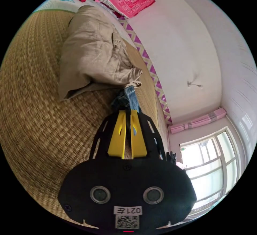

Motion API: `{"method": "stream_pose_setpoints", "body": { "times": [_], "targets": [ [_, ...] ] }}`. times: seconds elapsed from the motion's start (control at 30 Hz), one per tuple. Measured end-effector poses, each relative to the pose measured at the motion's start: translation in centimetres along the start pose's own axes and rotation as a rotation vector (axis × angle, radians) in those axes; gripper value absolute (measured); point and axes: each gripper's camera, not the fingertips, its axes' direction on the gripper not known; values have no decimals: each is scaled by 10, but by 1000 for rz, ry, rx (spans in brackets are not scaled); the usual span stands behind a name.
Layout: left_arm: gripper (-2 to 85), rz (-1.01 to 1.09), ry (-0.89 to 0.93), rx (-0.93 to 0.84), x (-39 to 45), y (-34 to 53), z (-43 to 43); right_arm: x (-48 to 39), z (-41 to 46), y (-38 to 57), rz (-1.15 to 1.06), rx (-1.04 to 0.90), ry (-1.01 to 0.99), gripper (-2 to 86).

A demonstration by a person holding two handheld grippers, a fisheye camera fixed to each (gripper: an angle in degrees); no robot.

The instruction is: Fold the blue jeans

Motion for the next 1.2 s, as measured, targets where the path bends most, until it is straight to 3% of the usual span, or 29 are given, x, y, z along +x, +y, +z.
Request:
{"method": "stream_pose_setpoints", "body": {
  "times": [0.2,0.37,0.47,0.6,0.7,0.9,0.97,1.1,1.2],
  "targets": [
    [-9,387,34,61,146,28,-28,72,-17,40,125,8,-8,-5],
    [-8,853,-5,18,323,149,5,125,-14,53,166,19,-35,-5],
    [-8,1031,-42,-88,384,237,58,141,-10,55,165,24,-44,-5],
    [-5,1191,-148,-303,406,344,154,154,-15,57,143,33,-58,-5],
    [-4,1249,-334,-523,378,412,239,164,-19,62,134,46,-83,-5],
    [10,1313,-359,-384,388,440,230,186,-28,66,137,76,-123,-3],
    [39,1308,-403,-514,374,451,254,193,-29,65,135,79,-129,0],
    [88,1312,-283,-568,377,442,249,208,-31,60,168,67,-138,17],
    [96,1246,7,-648,372,418,229,248,-39,57,344,114,-218,69]
  ]
}}
